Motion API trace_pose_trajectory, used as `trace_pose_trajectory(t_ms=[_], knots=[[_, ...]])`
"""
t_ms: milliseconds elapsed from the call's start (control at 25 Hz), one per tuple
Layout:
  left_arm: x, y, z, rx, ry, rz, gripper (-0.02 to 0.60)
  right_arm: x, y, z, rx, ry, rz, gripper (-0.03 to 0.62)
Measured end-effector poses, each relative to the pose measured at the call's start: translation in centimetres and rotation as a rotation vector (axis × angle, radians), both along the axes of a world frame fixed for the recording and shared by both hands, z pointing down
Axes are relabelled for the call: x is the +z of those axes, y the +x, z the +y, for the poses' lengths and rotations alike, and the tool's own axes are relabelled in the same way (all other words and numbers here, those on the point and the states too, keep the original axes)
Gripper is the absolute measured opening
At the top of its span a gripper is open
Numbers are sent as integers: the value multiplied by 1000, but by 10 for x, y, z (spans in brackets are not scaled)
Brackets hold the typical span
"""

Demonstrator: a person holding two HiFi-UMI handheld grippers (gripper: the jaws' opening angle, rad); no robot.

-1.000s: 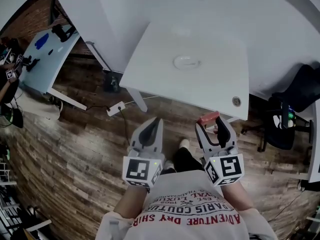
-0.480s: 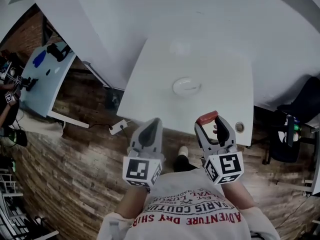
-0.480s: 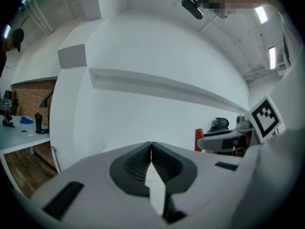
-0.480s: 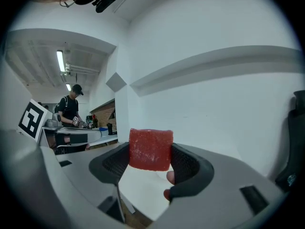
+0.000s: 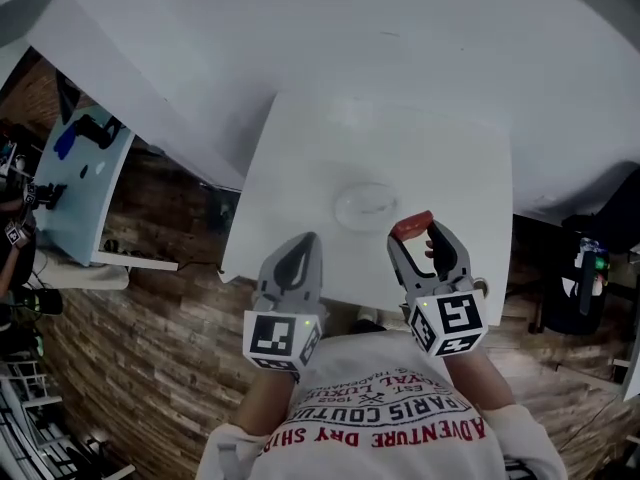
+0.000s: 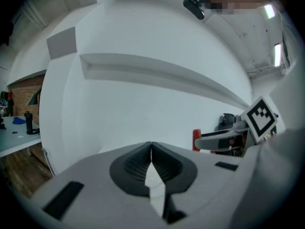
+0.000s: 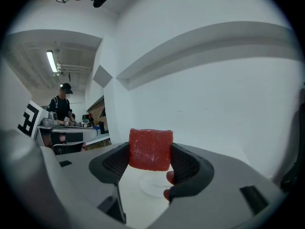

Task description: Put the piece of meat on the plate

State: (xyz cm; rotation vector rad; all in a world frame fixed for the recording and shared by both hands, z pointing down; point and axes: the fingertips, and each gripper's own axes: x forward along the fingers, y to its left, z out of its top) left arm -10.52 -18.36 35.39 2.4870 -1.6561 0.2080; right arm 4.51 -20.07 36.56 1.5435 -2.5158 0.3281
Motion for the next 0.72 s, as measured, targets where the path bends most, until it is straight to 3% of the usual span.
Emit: trace_pose_trajectory(t_ms=[240, 720], knots=[[11, -5, -40, 25, -30, 9, 8, 17, -5, -30, 31, -57, 18, 278], [44, 4, -132, 267, -103, -4, 8, 76, -12, -84, 235, -251, 69, 278]])
